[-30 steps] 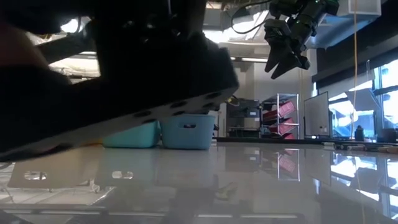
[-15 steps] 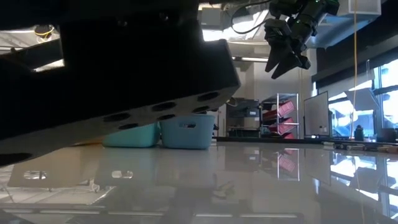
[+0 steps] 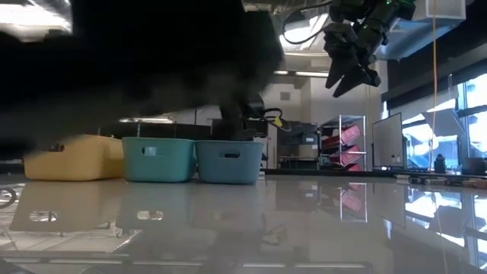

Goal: Sort batteries
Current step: Put the silver battery into the green bin

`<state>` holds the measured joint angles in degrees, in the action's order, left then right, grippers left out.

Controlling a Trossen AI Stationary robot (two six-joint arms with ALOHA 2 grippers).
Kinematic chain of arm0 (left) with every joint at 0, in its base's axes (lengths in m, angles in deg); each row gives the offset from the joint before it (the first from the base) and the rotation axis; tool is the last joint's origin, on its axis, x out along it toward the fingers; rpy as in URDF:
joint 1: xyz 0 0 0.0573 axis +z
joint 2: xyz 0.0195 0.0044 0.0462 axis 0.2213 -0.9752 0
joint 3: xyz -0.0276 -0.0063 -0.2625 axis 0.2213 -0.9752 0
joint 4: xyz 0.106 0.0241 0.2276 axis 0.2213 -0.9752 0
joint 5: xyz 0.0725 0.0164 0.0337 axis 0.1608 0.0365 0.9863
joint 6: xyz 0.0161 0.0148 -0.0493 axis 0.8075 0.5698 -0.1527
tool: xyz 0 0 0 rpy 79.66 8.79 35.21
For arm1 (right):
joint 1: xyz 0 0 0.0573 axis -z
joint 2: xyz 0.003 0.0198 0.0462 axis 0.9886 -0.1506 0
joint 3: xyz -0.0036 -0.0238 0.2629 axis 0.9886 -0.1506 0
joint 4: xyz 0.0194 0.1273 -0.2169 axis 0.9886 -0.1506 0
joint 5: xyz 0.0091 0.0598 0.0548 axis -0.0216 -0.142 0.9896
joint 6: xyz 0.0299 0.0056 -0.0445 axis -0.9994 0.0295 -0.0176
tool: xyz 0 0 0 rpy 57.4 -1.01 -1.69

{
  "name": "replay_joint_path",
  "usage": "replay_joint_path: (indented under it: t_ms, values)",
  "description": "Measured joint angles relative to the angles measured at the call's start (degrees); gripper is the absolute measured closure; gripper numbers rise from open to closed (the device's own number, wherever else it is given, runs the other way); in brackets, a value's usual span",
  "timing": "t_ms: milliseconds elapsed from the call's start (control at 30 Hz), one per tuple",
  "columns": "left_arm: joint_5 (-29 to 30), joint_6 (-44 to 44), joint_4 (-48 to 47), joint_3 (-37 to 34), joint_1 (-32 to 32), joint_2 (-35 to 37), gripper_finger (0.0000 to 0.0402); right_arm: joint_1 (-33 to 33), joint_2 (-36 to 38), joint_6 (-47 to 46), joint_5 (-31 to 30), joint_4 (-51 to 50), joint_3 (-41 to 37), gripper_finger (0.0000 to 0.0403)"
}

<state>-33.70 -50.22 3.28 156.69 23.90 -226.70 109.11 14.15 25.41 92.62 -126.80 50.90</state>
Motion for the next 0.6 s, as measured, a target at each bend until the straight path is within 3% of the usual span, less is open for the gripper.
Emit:
replay_joint_path:
  t_ms: [167, 367, 600]
  values:
    - [0.44, -0.64, -2.63, -0.23, 0.45, 3.19, 0.0377, 0.0, 0.02, 0.2, -0.01, -0.29, 0.0, 0.023]
    - [-0.13, -1.62, -13.33, -0.11, 0.4, 7.6, 0.0378, 0.0, 0.04, 2.53, -0.01, 0.03, 0.0, 0.023]
    - [-7.4, -1.74, -28.26, -0.54, -0.26, 13.06, 0.0378, 0.0, 0.07, 6.14, -1.55, 0.45, 0.0, 0.023]
